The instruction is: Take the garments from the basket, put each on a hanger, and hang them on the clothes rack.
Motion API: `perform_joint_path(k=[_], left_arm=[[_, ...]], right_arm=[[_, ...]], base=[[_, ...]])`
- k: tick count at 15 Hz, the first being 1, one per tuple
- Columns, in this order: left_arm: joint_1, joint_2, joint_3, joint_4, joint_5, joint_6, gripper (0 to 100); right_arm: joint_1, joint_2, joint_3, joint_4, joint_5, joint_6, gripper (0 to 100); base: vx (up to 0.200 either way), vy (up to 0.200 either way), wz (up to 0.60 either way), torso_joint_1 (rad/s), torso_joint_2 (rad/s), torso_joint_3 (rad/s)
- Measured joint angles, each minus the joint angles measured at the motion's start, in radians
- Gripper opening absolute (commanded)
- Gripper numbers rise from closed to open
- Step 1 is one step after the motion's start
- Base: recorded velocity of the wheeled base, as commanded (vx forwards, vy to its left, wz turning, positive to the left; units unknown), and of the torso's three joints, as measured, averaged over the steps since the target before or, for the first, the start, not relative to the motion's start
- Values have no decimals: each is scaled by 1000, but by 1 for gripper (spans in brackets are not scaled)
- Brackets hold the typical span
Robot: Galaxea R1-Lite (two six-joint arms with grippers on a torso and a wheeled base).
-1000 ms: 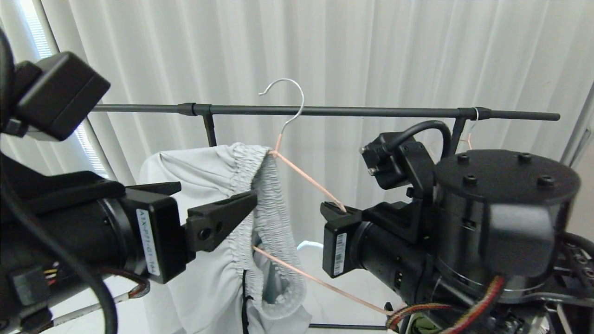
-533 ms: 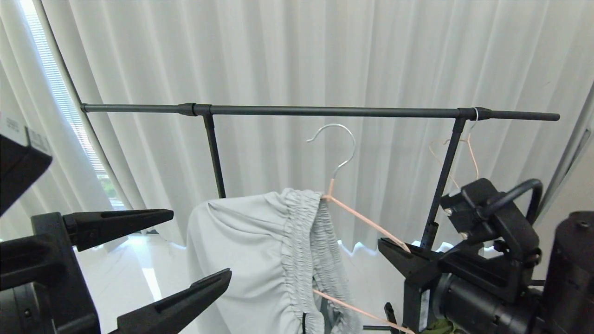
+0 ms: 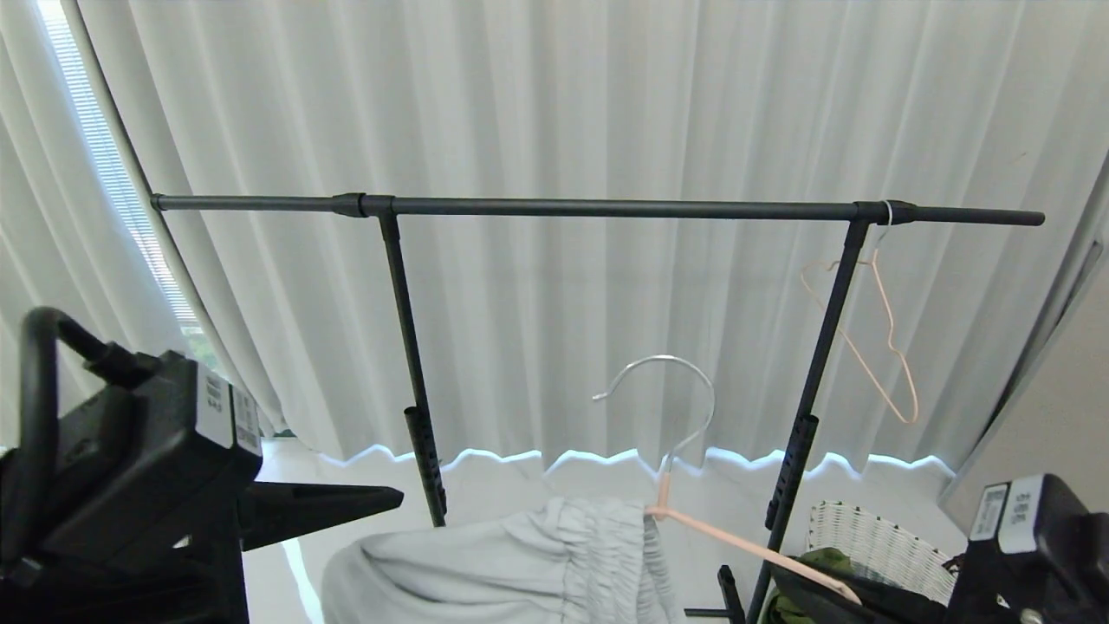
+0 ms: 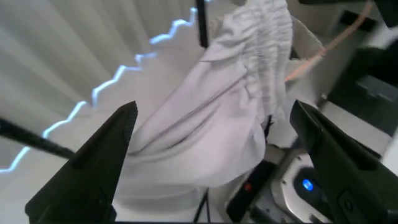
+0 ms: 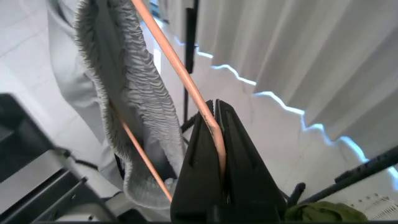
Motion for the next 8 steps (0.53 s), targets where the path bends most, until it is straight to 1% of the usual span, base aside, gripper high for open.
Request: perform_joint_path(k=[2, 5, 7, 8], left_arm=[[-6, 2, 25, 1, -16, 2, 100], [-41, 8, 55, -1, -34, 2, 100], [-63, 10, 77, -49, -38, 2, 100], [-69, 10, 93, -85, -56, 4, 100]], right_arm=[[47, -13, 8, 0, 0, -1, 0], [112, -18, 10, 0, 1, -3, 0], [136, -19, 8, 0, 5, -3, 0], [147, -19, 8, 0, 6, -3, 0]], base=[[0, 0, 0, 0, 0, 0], [0, 0, 0, 0, 0, 0], [0, 0, 0, 0, 0, 0], [0, 0, 0, 0, 0, 0]])
